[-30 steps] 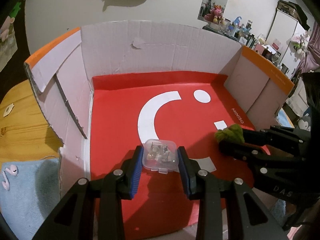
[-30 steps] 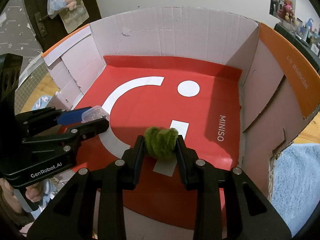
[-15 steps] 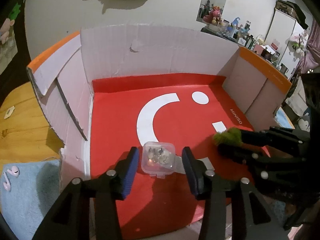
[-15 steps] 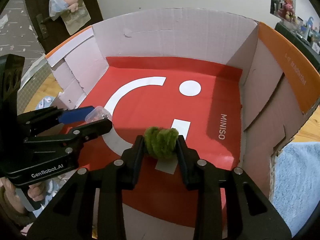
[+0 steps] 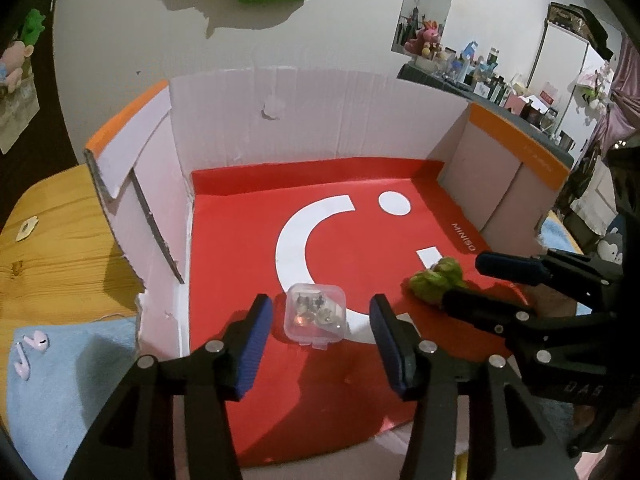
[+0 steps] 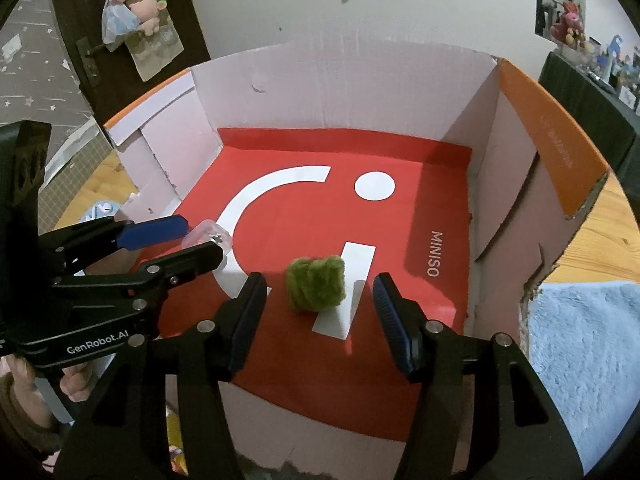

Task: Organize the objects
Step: 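Withdraw both open tools from the box back toward the remaining items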

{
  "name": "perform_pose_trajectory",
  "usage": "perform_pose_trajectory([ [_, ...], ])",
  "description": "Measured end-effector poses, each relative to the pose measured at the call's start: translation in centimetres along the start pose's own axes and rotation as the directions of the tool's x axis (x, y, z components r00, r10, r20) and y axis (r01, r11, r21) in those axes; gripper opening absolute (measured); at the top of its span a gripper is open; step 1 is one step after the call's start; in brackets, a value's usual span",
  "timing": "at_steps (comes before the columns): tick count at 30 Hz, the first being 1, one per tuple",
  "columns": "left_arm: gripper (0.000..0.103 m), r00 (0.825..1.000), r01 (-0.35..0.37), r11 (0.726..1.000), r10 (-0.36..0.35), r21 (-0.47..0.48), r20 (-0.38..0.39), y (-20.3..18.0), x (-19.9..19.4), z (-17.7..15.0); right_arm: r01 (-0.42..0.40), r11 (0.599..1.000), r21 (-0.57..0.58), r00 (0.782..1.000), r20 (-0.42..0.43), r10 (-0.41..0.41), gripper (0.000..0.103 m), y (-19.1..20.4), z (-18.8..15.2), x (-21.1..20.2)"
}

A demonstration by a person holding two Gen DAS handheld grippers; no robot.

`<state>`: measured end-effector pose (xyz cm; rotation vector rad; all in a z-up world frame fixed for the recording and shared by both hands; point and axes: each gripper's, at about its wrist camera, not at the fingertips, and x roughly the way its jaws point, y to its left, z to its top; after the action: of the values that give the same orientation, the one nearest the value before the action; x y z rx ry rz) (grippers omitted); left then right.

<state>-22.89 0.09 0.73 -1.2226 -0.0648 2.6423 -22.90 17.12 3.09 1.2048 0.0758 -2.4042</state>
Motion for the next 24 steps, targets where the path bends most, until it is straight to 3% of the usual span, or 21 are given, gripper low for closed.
perform_pose_trajectory([
  [3, 0.058, 1.0, -0.004, 1.0, 0.004, 0.004, 0.012, -0.2, -0.6, -0.1, -0.002, 1.0, -0.006, 1.0, 0.008, 0.002, 0.055, 0.3, -0.1, -0.4],
  [7, 0.072, 0.998, -0.028, 1.0, 0.027, 0.009, 0.048, -0.4, -1.9, -0.3, -0.005, 1.0, -0.013, 1.0, 0.021, 0.005, 0.062, 0.6, -0.3, -1.0],
  [17, 0.073, 0.996, -0.036, 0.999, 0.038, -0.017, 0.083, 0.5, -4.3, -1.0, -0.005, 1.0, -0.019, 0.999, 0.051, 0.006, 0.068, 0.9, -1.0, -2.1],
  [20, 0.088, 0.995, -0.039, 0.999, 0.041, -0.031, 0.086, 0.6, -4.6, -1.3, -0.011, 1.0, -0.02, 0.998, 0.057, 0.012, 0.068, 1.1, -1.3, -2.5],
  [24, 0.089, 0.994, -0.042, 0.998, 0.047, -0.045, 0.102, 0.8, -5.2, -1.9, -0.015, 1.0, -0.02, 0.997, 0.071, 0.017, 0.076, 1.4, -1.6, -3.0],
])
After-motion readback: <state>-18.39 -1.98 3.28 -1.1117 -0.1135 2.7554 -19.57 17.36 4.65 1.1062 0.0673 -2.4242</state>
